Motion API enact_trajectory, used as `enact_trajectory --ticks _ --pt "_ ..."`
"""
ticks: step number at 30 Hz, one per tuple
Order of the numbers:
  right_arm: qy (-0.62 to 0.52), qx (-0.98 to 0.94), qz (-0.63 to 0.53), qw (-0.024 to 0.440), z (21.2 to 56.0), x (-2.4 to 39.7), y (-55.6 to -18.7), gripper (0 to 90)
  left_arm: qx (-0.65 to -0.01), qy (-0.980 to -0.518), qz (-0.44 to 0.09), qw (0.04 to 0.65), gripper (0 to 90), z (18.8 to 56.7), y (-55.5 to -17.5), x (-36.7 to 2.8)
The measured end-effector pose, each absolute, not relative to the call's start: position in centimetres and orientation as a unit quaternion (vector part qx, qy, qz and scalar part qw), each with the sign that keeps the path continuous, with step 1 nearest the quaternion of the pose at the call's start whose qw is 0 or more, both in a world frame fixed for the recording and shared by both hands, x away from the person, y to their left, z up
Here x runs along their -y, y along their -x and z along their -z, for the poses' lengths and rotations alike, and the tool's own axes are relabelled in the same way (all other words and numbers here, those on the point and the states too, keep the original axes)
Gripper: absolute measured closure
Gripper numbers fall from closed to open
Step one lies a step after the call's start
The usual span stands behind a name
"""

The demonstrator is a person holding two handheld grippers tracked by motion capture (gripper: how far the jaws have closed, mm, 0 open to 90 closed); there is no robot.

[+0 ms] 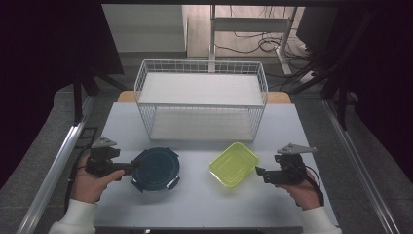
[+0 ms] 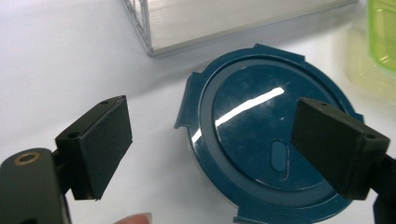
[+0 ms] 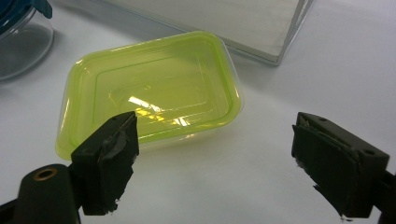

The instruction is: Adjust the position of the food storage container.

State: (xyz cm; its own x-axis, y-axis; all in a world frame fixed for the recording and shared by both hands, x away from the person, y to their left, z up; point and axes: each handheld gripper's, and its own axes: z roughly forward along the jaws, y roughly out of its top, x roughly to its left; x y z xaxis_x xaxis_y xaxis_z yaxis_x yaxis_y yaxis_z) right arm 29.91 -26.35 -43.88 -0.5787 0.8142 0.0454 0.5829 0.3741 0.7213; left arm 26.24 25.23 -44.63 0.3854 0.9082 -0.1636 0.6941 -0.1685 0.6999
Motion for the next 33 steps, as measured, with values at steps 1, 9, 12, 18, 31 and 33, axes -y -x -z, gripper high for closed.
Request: enact_trajectory --ticks 1,9,12,18,31,33 --pt "-0.428 -0.814 -0.358 0.164 43.8 26.3 -30.0 14.9 -0.535 -0.750 -0.148 0.360 12.7 44.7 -26.2 -25.2" --pt "-0.429 -0.816 -0.354 0.160 43.9 25.6 -30.0 15.1 -0.531 -0.750 -0.158 0.361 13.3 44.7 -25.5 -25.2" --pt "-0.428 -0.817 -0.351 0.159 44.0 25.3 -29.7 15.2 -0.531 -0.750 -0.157 0.361 13.4 44.8 -25.6 -25.2" --pt "-0.429 -0.817 -0.353 0.158 43.9 25.3 -29.9 15.5 -0.529 -0.755 -0.154 0.356 15.7 45.1 -25.9 -25.4" --pt "-0.439 -0.804 -0.366 0.166 43.2 27.0 -29.8 16.5 -0.534 -0.762 -0.132 0.342 41.3 43.7 -29.3 -25.1" --pt "-0.439 -0.802 -0.371 0.160 43.0 27.0 -29.8 16.5 -0.536 -0.763 -0.133 0.336 43.4 43.7 -29.9 -25.1"
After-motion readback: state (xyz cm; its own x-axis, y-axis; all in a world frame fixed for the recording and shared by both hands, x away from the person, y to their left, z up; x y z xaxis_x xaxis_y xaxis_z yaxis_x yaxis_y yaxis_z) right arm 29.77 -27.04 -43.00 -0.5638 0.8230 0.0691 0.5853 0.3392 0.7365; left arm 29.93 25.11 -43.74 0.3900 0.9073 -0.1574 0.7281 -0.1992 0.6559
